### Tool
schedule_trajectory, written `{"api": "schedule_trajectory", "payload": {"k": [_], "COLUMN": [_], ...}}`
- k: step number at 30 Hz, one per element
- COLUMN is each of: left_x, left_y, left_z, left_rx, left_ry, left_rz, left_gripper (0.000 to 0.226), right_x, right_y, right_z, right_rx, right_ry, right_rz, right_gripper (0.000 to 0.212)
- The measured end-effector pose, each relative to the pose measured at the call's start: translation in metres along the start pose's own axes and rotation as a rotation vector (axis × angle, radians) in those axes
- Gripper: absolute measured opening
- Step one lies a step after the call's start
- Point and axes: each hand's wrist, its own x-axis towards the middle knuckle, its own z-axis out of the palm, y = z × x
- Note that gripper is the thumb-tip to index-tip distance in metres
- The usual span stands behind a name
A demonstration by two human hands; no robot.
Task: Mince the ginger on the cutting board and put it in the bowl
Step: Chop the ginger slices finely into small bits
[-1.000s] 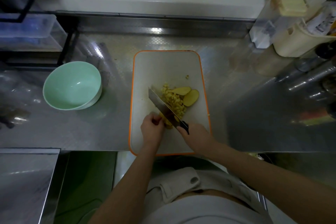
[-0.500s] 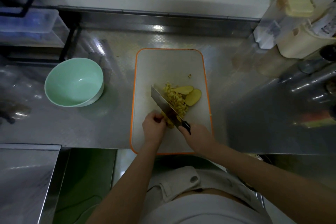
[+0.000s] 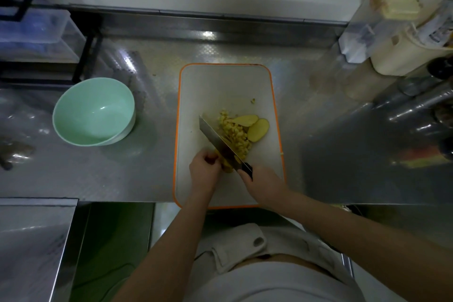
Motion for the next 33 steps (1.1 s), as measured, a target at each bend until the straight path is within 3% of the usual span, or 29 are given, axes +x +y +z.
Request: {"api": "schedule_trajectory", "payload": {"k": [4, 7, 15, 24, 29, 33], "left_x": [0.001, 0.000, -0.002, -0.004, -0.006, -0.007], "left_y": [0.001, -0.001, -0.002, -0.006, -0.003, -0.002], "left_z": [-0.001, 0.002, 0.003, 0.003, 0.002, 0.003], "left_rx": [0.009, 0.039, 0.091, 0.057, 0.031, 0.040], "left_ry": [0.004, 0.003, 0.003, 0.010, 0.004, 0.019], "left_rz": [-0.006, -0.011, 0.011, 0.008, 0.011, 0.013], "left_gripper": [0.015, 0.006, 0.013, 0.010, 0.011, 0.010], "right_x": [0.001, 0.003, 0.007, 0.002, -0.009, -0.011], "right_y": [-0.002, -0.002, 0.004, 0.006, -0.001, 0.000], "right_z": [0.002, 0.008, 0.001, -0.013, -0.019, -0.015], "right_rx": [0.002, -0.025, 0.111, 0.029, -0.015, -0.004], "right_ry": [0.003, 0.016, 0.010, 0.074, 0.012, 0.037], "right_rz": [-0.016, -0.022, -0.045, -0.039, -0.080, -0.021], "right_gripper": [0.033, 0.032, 0.040, 0.038, 0.033, 0.041]}}
